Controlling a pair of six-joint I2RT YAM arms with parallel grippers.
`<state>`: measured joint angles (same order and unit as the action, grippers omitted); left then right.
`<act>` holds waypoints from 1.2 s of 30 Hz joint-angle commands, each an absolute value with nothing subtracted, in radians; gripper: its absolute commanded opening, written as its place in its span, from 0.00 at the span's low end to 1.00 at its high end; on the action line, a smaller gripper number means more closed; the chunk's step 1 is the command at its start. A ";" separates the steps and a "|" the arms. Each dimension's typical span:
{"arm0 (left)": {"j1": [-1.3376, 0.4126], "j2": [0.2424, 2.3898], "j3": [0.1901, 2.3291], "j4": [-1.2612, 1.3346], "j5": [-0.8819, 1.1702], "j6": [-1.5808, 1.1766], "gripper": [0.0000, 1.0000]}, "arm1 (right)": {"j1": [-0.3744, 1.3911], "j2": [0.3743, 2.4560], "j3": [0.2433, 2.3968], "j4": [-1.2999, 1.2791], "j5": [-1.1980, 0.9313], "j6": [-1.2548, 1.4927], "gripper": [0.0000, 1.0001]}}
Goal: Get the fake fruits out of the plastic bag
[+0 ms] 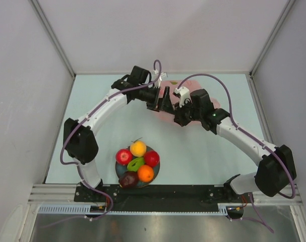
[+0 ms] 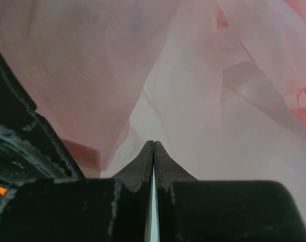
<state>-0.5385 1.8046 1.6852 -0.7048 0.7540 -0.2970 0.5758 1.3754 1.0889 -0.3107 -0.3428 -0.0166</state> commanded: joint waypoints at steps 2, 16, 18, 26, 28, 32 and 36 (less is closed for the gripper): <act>-0.520 1.832 1.769 -0.600 0.662 -0.359 0.95 | 0.598 1.351 1.086 -0.218 -0.442 0.041 0.06; -0.406 1.556 1.378 -0.673 0.919 -0.126 0.00 | 0.432 1.473 1.065 -0.143 -0.413 0.009 0.14; -0.403 1.531 1.362 -0.675 0.890 -0.117 0.00 | 0.472 1.517 1.068 -0.134 -0.396 -0.021 0.13; -0.403 1.542 1.450 -0.784 0.831 0.037 0.00 | 0.497 1.689 1.158 0.053 -0.099 -0.067 0.18; -0.405 1.551 1.494 -0.804 0.824 0.066 0.00 | 0.486 1.727 1.184 0.142 -0.014 -0.171 0.20; -0.405 1.589 1.586 -0.815 0.819 0.097 0.00 | 0.446 1.766 1.250 0.271 0.215 -0.317 0.21; -0.408 1.621 1.646 -0.821 0.842 0.104 0.00 | 0.439 1.747 1.293 0.285 0.256 -0.347 0.22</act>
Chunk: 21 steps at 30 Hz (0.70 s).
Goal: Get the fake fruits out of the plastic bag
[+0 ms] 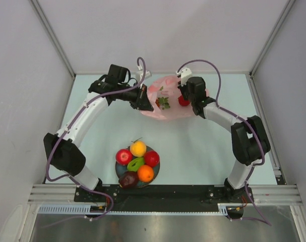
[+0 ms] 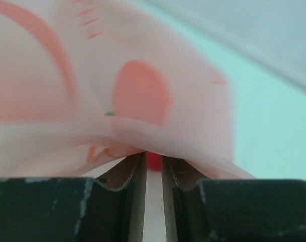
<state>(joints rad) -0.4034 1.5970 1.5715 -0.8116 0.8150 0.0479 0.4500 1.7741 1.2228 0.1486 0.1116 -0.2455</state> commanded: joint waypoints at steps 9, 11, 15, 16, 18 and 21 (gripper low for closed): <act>-0.423 1.669 1.713 -0.822 0.874 0.120 0.01 | 0.509 1.658 1.289 -0.115 -0.255 -0.348 0.30; -0.425 1.670 1.723 -0.819 0.885 0.114 0.01 | 0.511 1.693 1.289 -0.123 -0.276 -0.360 0.28; -0.433 1.672 1.738 -0.819 0.911 0.109 0.00 | 0.508 1.741 1.285 -0.120 -0.236 -0.394 0.26; -0.436 1.667 1.733 -0.821 0.916 0.110 0.00 | 0.509 1.753 1.285 -0.106 -0.151 -0.403 0.27; -0.437 1.664 1.727 -0.824 0.925 0.115 0.00 | 0.502 1.793 1.287 -0.040 -0.050 -0.402 0.32; -0.439 1.655 1.718 -0.831 0.934 0.129 0.00 | 0.479 1.839 1.287 0.042 0.052 -0.432 0.43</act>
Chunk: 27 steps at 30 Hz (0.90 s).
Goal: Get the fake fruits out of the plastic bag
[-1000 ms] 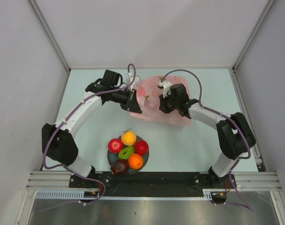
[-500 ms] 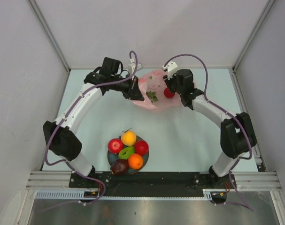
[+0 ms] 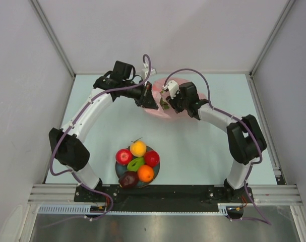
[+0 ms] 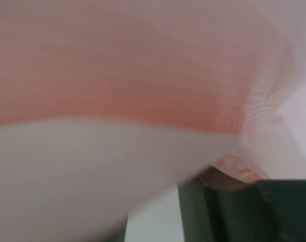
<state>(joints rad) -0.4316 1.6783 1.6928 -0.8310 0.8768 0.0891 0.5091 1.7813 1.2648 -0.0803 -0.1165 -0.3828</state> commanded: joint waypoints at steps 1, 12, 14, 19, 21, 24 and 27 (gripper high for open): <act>-0.439 1.655 1.718 -0.834 0.939 0.133 0.00 | 0.477 1.853 1.287 0.058 0.083 -0.458 0.49; -0.457 1.678 1.736 -0.859 0.940 0.169 0.00 | 0.454 2.019 1.342 0.206 0.207 -0.532 0.81; -0.463 1.689 1.749 -0.856 0.946 0.158 0.00 | 0.445 2.083 1.396 0.204 0.207 -0.540 0.81; -0.474 1.704 1.766 -0.854 0.937 0.153 0.00 | 0.420 2.213 1.554 0.158 0.177 -0.535 0.67; -0.480 1.706 1.766 -0.853 0.928 0.156 0.00 | 0.402 2.223 1.604 0.132 0.144 -0.523 0.54; -0.488 1.710 1.767 -0.857 0.905 0.173 0.00 | 0.393 2.178 1.573 0.158 0.077 -0.506 0.37; -0.488 1.724 1.766 -0.864 0.878 0.192 0.00 | 0.387 2.073 1.531 0.121 0.037 -0.457 0.29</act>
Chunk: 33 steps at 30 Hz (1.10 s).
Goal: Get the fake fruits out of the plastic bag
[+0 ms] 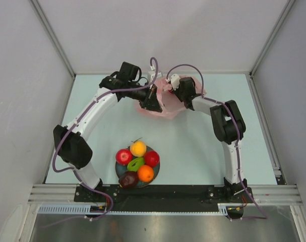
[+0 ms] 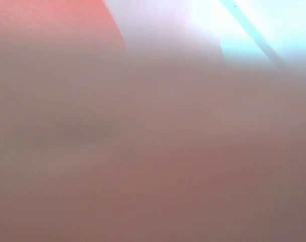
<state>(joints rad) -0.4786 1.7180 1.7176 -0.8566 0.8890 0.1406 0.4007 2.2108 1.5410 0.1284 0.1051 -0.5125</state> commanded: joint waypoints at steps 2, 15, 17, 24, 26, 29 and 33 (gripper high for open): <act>-0.489 1.732 1.760 -0.868 0.845 0.201 0.00 | 0.374 1.961 1.464 0.083 -0.056 -0.416 0.27; -0.503 1.761 1.868 -0.888 0.825 0.229 0.00 | 0.371 1.680 1.266 -0.166 -0.242 -0.314 0.23; -0.503 1.744 1.876 -0.902 0.827 0.241 0.00 | 0.380 1.704 1.264 -0.164 -0.230 -0.325 0.25; -0.505 1.706 1.838 -0.943 0.861 0.282 0.00 | 0.405 1.773 1.236 -0.268 -0.168 -0.327 0.24; -0.505 1.694 1.836 -0.953 0.844 0.297 0.00 | 0.422 1.672 1.206 -0.422 -0.234 -0.311 0.20; -0.505 1.664 1.839 -0.957 0.825 0.320 0.00 | 0.492 1.491 1.115 -0.511 -0.320 -0.339 0.20; -0.505 1.649 1.830 -0.969 0.802 0.350 0.00 | 0.512 1.433 1.057 -0.367 -0.313 -0.298 0.30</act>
